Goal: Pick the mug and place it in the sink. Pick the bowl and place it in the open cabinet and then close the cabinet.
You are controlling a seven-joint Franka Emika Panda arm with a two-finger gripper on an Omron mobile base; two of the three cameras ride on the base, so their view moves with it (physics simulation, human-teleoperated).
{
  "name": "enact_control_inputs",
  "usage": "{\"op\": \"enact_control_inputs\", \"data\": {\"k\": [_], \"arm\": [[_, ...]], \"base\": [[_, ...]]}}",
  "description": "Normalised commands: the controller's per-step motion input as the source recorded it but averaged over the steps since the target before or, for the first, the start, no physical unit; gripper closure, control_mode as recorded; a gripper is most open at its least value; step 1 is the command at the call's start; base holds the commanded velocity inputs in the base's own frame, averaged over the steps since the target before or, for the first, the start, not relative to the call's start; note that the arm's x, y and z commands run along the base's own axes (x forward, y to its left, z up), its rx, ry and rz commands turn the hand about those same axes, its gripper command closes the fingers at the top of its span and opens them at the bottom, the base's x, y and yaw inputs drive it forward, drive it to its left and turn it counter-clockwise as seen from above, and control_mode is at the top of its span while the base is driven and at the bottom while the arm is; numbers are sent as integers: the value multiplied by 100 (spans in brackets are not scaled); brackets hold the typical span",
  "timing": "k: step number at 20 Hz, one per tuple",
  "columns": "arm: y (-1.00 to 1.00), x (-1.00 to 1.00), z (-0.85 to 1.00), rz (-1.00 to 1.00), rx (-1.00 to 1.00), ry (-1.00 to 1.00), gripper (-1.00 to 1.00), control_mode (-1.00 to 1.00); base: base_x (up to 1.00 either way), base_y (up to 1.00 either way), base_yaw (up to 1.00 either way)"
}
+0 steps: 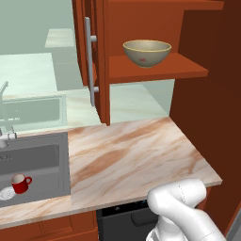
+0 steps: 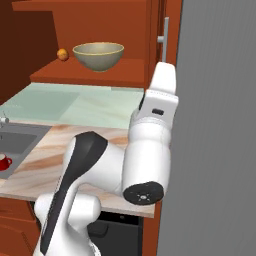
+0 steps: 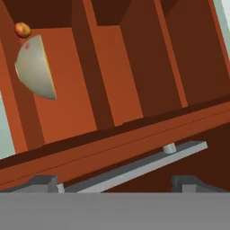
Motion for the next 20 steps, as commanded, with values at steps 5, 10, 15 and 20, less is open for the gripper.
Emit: {"op": "enact_control_inputs", "data": {"k": [5,10,15,20], "arm": [[3,47,-33,2,0,-2,-100,-100],[0,59,-23,2,0,-3,-100,-100],[0,67,-12,4,0,-2,-100,-100],[21,81,-28,10,0,0,-100,-100]], "base": [[0,0,0],[0,0,0],[0,0,0],[0,0,0]]}}
